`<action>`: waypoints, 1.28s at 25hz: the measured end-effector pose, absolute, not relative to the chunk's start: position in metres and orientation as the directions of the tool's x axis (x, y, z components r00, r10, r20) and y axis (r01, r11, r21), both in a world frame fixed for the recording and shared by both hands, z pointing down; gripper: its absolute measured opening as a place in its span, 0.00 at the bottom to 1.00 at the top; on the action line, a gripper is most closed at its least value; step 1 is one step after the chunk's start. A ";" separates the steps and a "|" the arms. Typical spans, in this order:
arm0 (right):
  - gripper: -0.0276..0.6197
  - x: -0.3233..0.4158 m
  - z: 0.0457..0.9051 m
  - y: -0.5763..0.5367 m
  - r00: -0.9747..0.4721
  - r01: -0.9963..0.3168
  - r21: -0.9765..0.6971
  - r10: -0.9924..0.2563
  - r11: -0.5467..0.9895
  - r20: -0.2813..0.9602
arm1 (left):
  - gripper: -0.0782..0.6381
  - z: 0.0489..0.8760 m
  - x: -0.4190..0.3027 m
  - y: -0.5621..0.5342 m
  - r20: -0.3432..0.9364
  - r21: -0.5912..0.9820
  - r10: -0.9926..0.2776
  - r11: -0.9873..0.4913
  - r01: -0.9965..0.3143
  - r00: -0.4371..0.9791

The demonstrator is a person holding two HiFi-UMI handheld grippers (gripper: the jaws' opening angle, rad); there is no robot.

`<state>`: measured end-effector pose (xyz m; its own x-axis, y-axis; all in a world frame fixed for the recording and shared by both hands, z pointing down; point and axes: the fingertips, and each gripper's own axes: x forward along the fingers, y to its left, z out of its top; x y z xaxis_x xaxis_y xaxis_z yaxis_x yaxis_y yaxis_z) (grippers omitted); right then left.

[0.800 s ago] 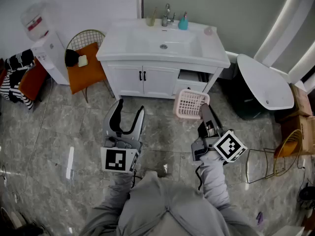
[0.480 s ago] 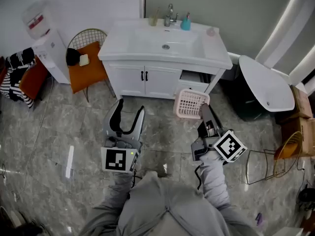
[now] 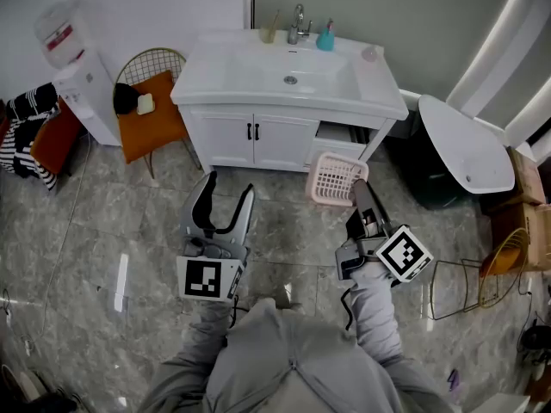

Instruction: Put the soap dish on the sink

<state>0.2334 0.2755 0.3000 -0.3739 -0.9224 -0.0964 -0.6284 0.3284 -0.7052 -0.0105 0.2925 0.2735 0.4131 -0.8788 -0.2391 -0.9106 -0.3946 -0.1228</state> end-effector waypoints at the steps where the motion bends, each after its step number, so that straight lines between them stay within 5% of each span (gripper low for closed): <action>1: 0.14 0.232 0.301 0.274 -0.372 -0.627 -0.709 -0.923 0.324 -0.093 | 0.50 0.274 -0.012 0.291 -0.238 -0.122 -0.878 -0.396 -0.910 0.415; 18: 0.14 0.203 0.322 0.219 -0.371 -0.627 -0.724 -0.927 0.289 -0.048 | 0.50 0.293 -0.043 0.236 -0.200 -0.117 -0.891 -0.392 -0.913 0.408; 32: 0.14 0.221 0.322 0.059 -0.456 -0.602 -0.718 -0.889 0.350 -0.051 | 0.50 0.295 -0.023 0.099 -0.187 -0.113 -0.927 -0.308 -0.945 0.324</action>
